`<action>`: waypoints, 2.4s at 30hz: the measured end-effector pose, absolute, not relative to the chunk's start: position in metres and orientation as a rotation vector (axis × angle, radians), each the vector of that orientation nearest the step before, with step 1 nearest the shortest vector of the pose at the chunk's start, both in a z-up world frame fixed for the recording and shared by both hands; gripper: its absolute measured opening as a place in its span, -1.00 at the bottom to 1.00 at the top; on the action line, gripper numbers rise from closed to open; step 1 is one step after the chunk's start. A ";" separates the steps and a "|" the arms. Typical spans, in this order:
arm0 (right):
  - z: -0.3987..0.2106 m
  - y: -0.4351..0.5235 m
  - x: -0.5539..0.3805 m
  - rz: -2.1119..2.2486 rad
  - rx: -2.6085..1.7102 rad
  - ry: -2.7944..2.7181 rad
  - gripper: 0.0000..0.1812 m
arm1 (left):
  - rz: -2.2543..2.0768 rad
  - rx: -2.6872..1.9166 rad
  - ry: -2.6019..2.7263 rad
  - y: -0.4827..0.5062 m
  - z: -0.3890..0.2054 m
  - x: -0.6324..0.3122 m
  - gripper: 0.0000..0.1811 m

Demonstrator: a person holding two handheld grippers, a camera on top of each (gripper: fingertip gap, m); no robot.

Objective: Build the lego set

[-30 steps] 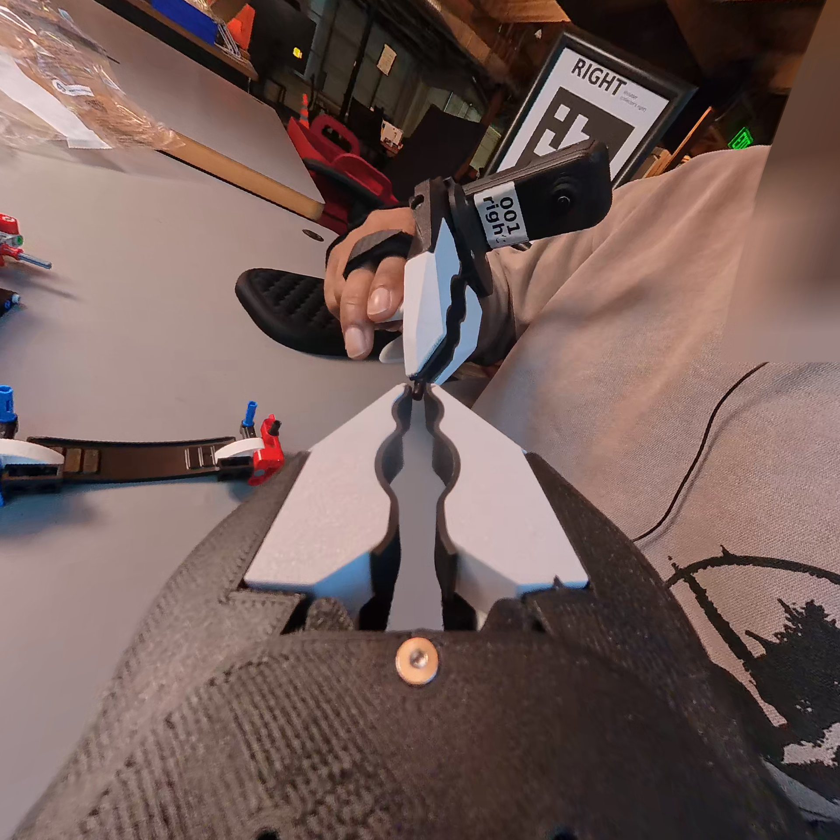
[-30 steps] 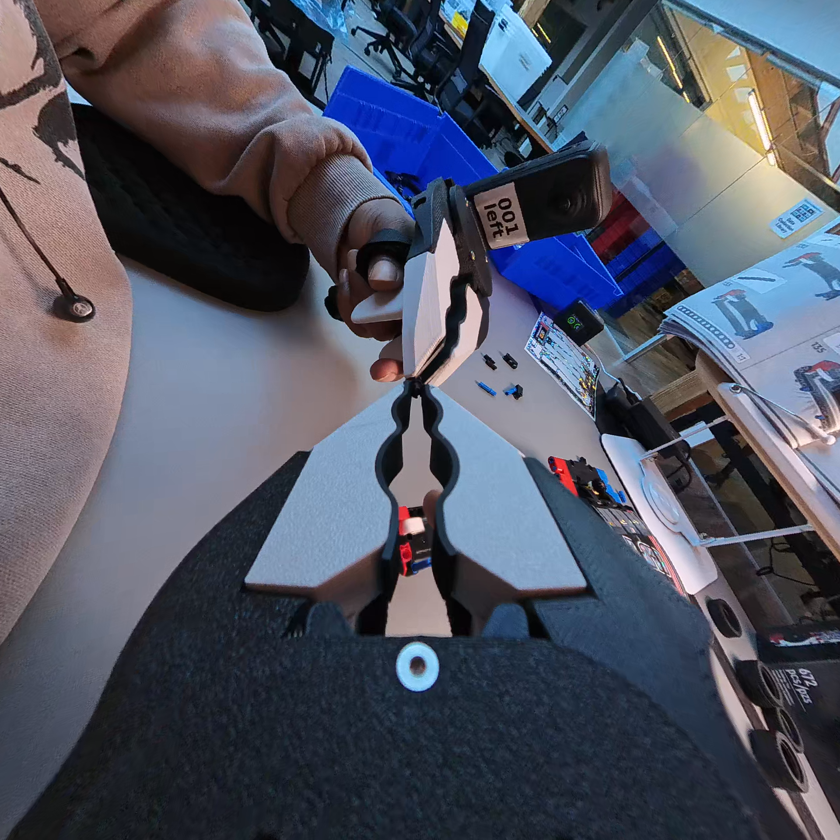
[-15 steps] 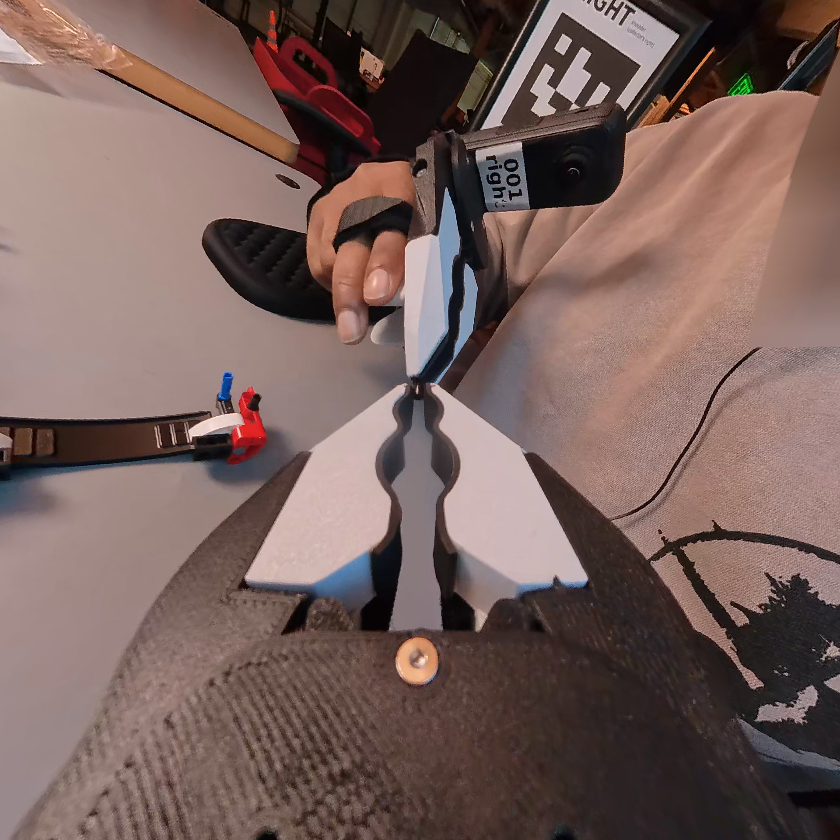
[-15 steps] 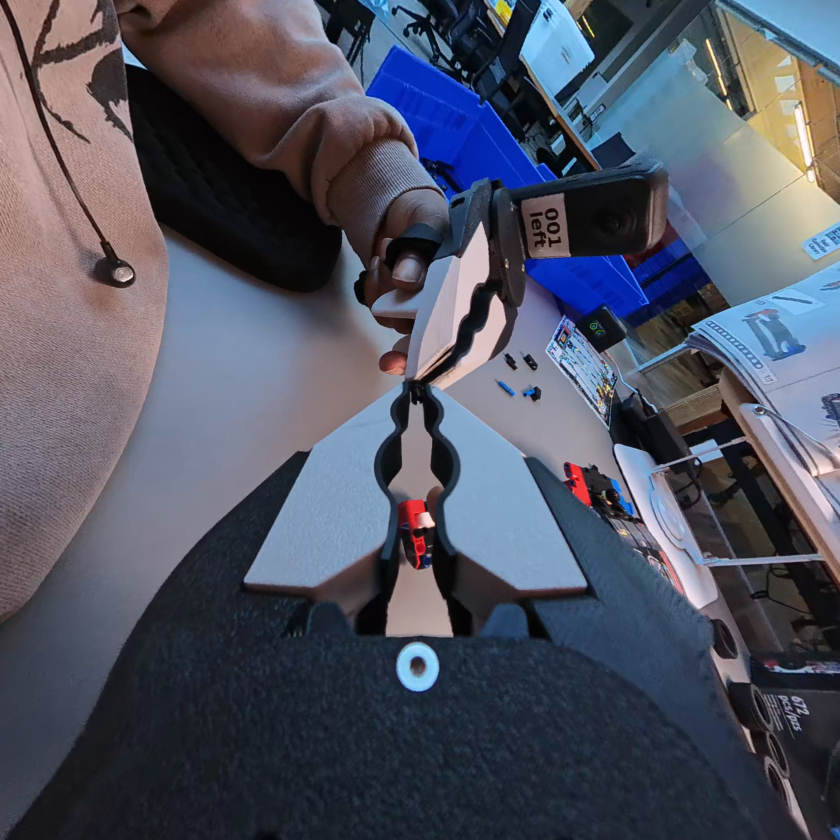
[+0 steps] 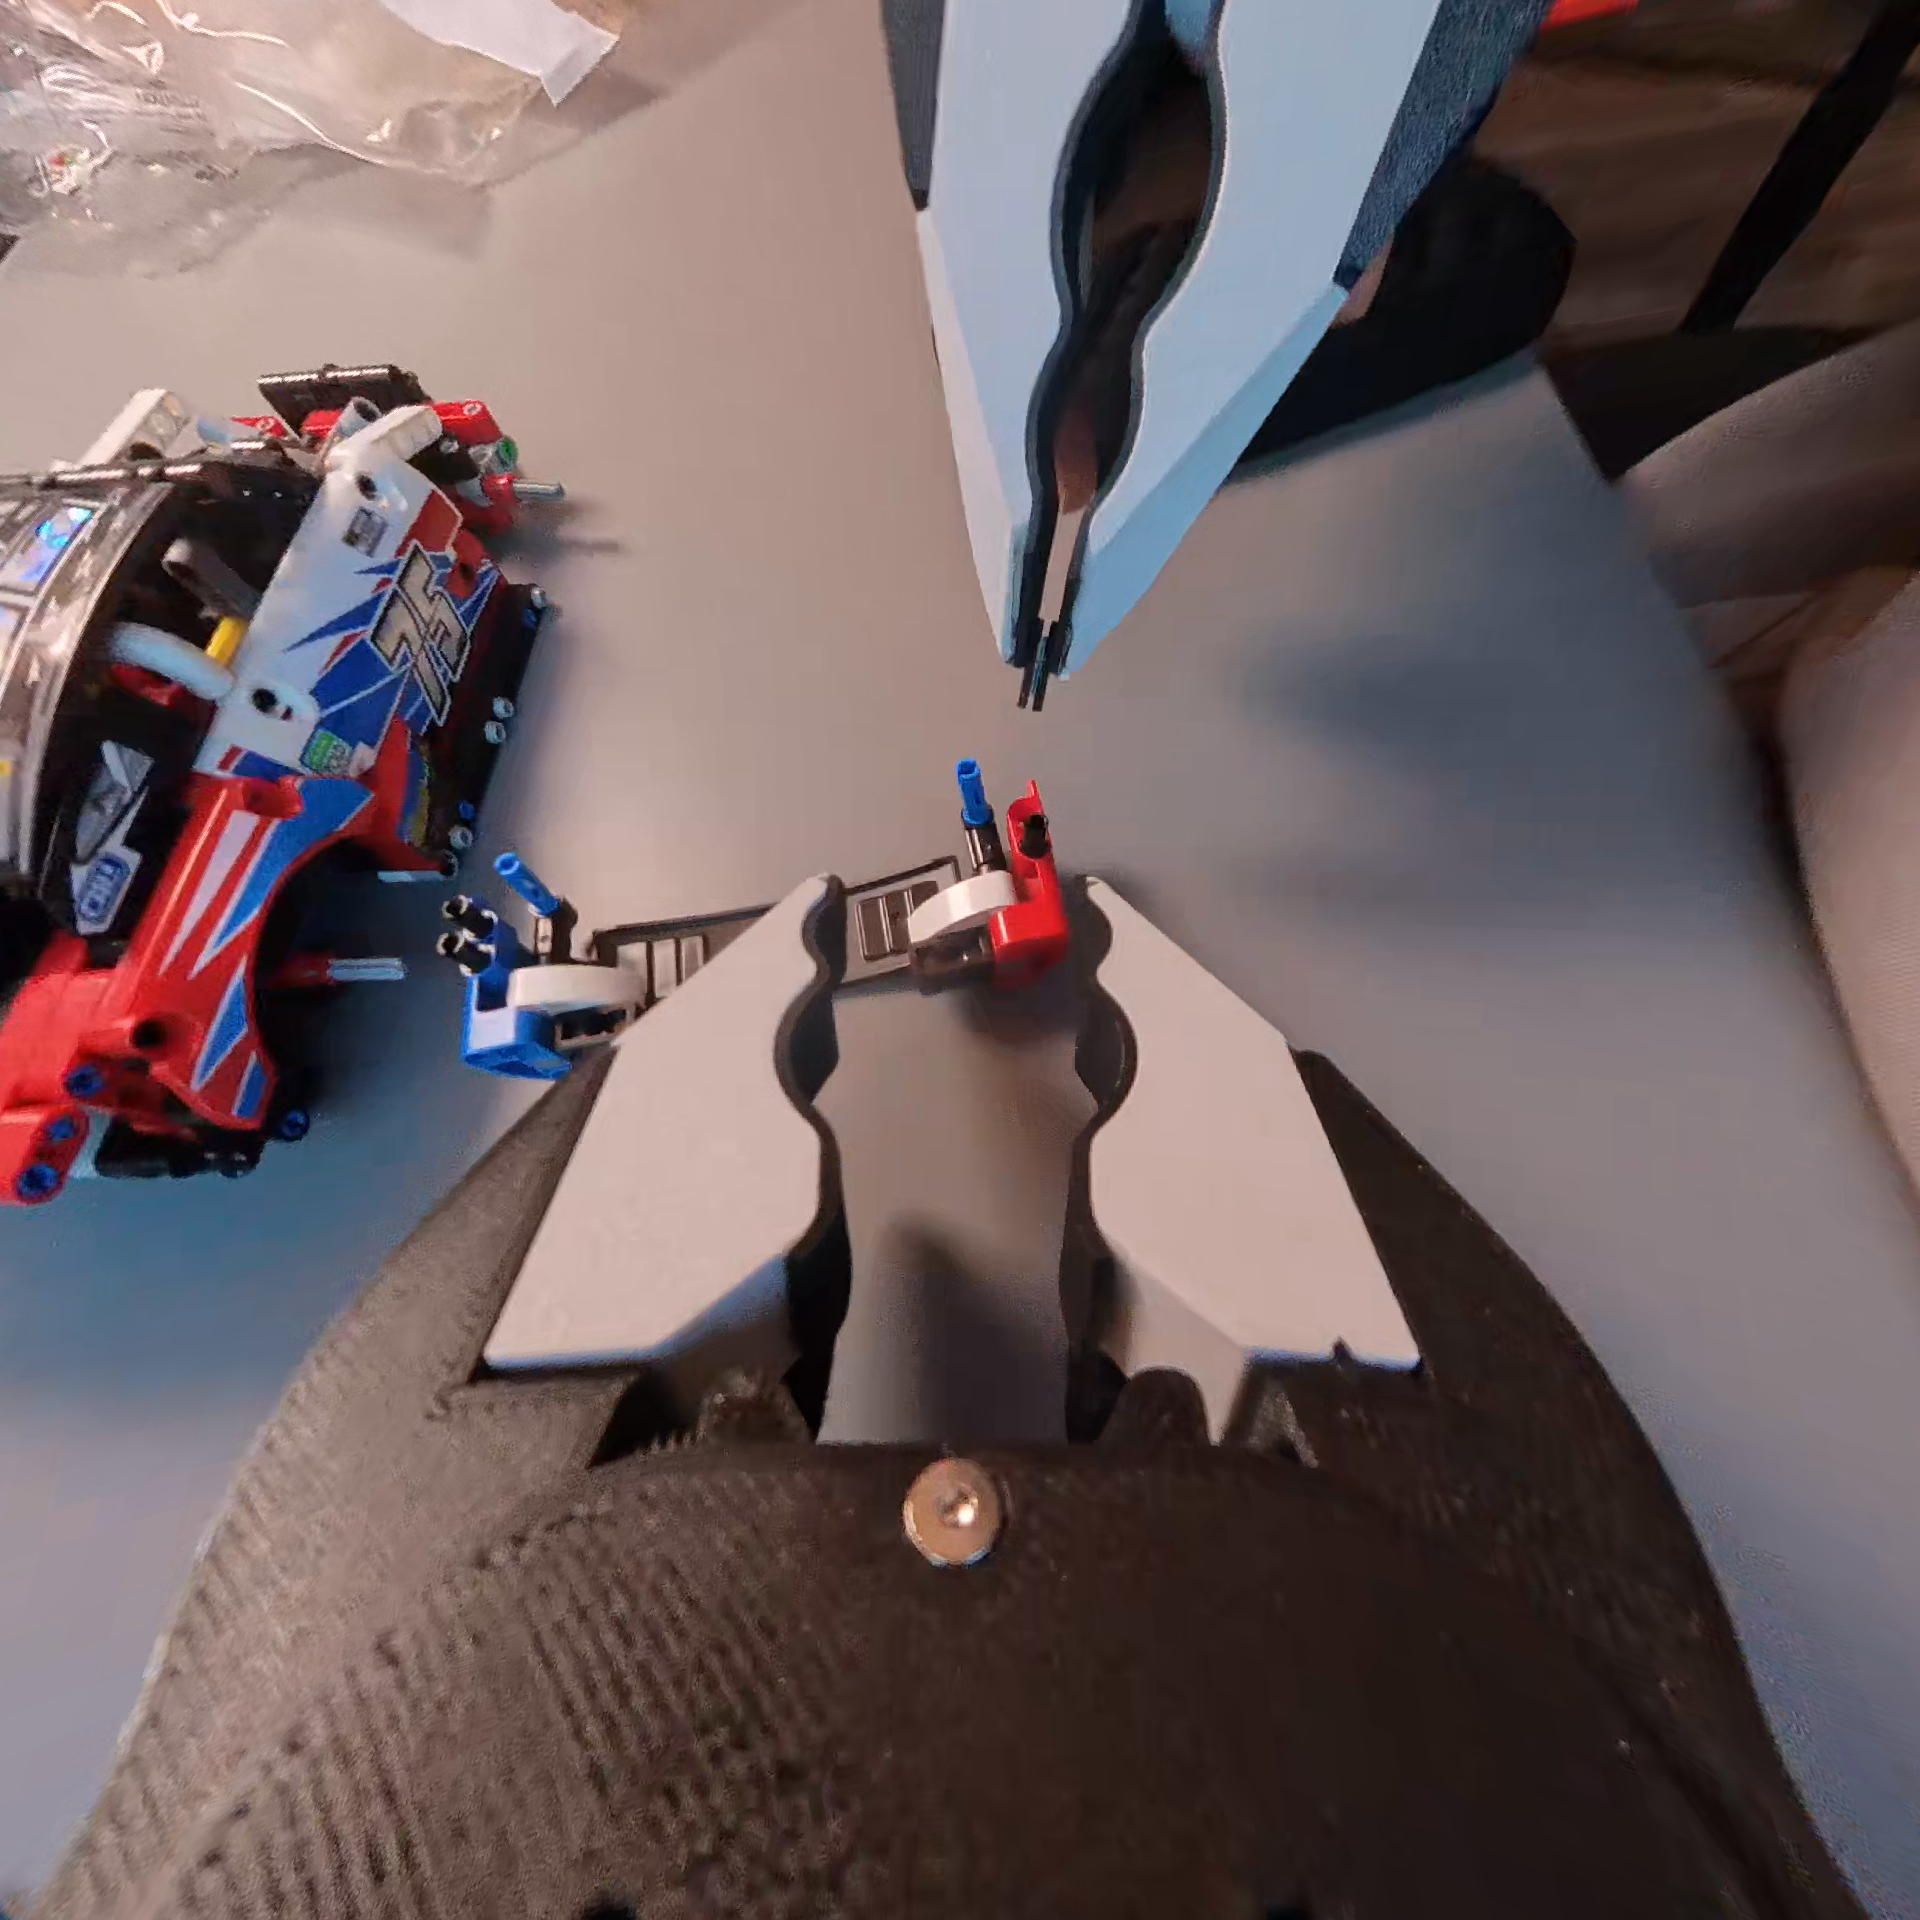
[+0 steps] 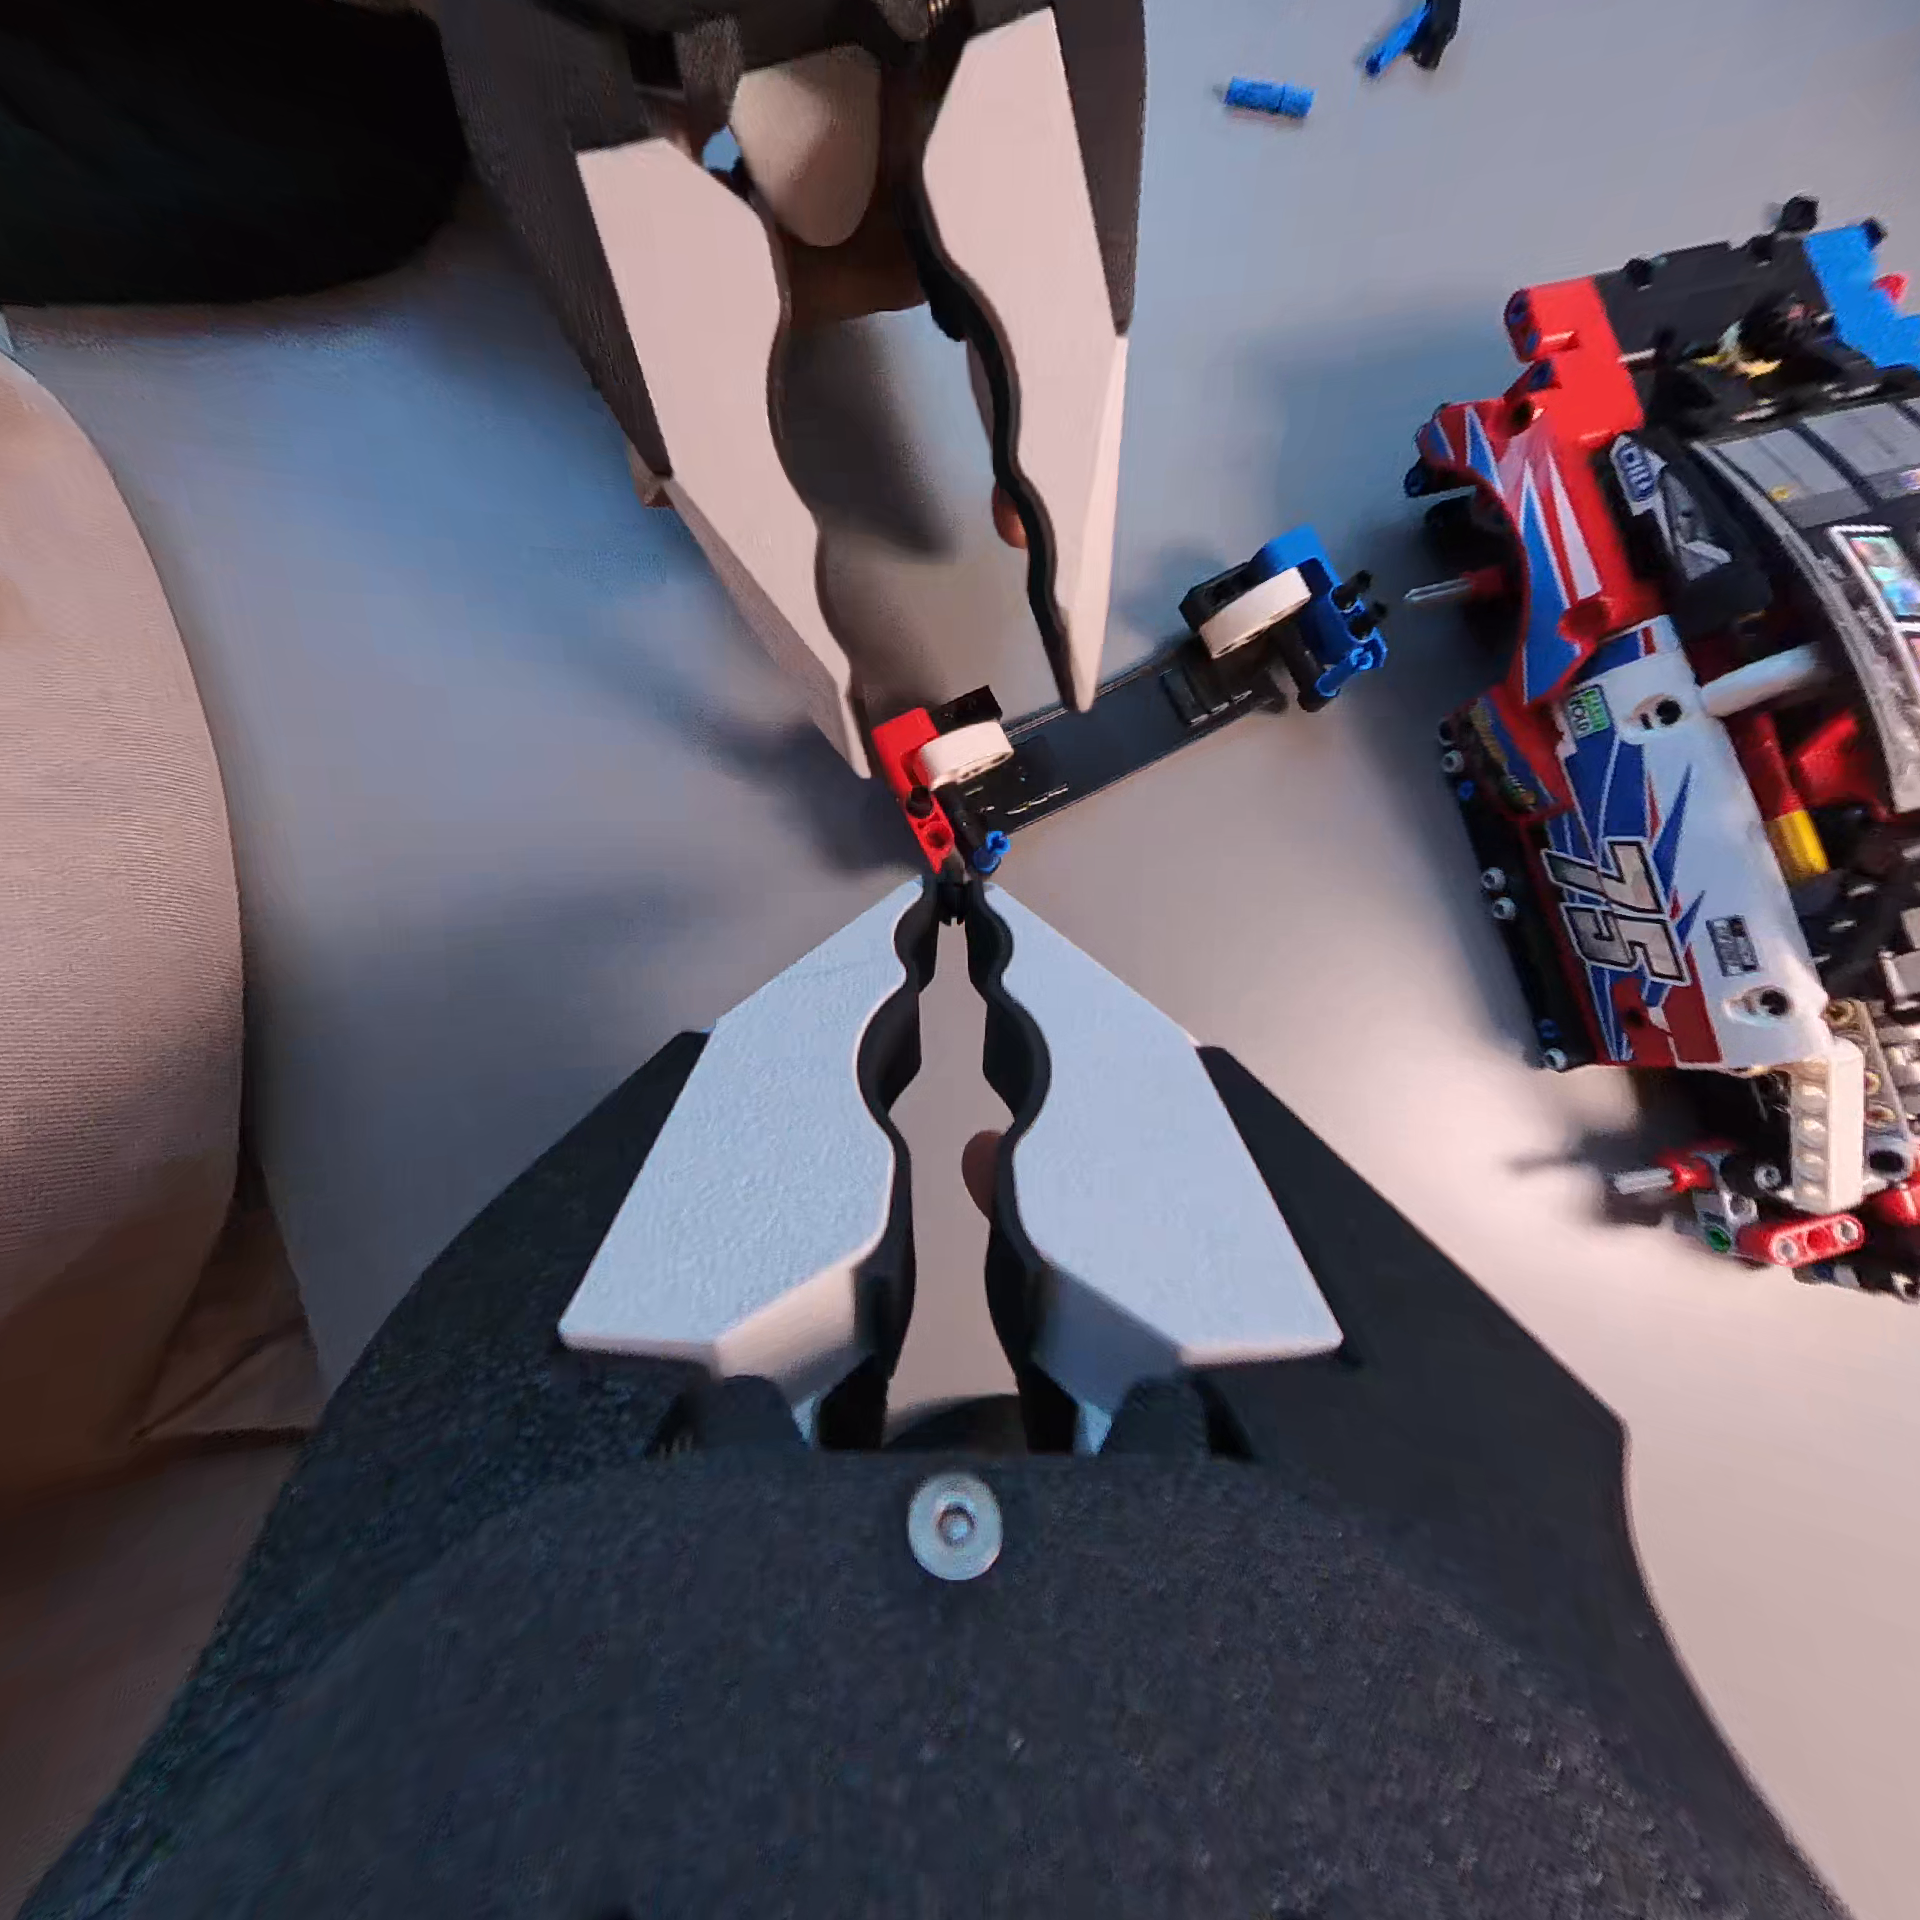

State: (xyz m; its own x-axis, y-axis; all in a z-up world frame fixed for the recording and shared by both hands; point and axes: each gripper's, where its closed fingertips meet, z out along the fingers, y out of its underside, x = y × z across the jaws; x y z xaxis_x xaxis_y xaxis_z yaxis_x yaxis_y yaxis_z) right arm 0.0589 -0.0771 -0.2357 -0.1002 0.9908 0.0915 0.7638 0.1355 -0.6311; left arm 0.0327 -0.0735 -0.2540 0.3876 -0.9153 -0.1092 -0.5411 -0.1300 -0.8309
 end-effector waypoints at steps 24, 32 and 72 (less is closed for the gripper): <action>-0.254 -0.073 0.047 0.294 -1.794 -2.132 -0.98 | -0.431 -1.786 1.384 -0.072 -0.272 0.036 -0.65; -0.258 -0.071 0.047 0.222 -1.822 -2.233 -0.98 | -0.446 -1.783 1.367 -0.072 -0.270 0.037 -0.67; -0.253 -0.077 0.045 0.365 -1.443 -2.367 -1.00 | -0.429 -1.772 1.384 -0.073 -0.272 0.036 -0.67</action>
State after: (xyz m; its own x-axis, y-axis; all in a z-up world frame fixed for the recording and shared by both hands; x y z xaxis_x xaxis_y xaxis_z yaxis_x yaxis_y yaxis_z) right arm 0.0453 -0.0768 -0.2532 -0.4240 0.8922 0.1553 0.8039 0.4498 -0.3892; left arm 0.0359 -0.0727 -0.2717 0.3355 -0.9172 -0.2147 -0.6349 -0.0518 -0.7709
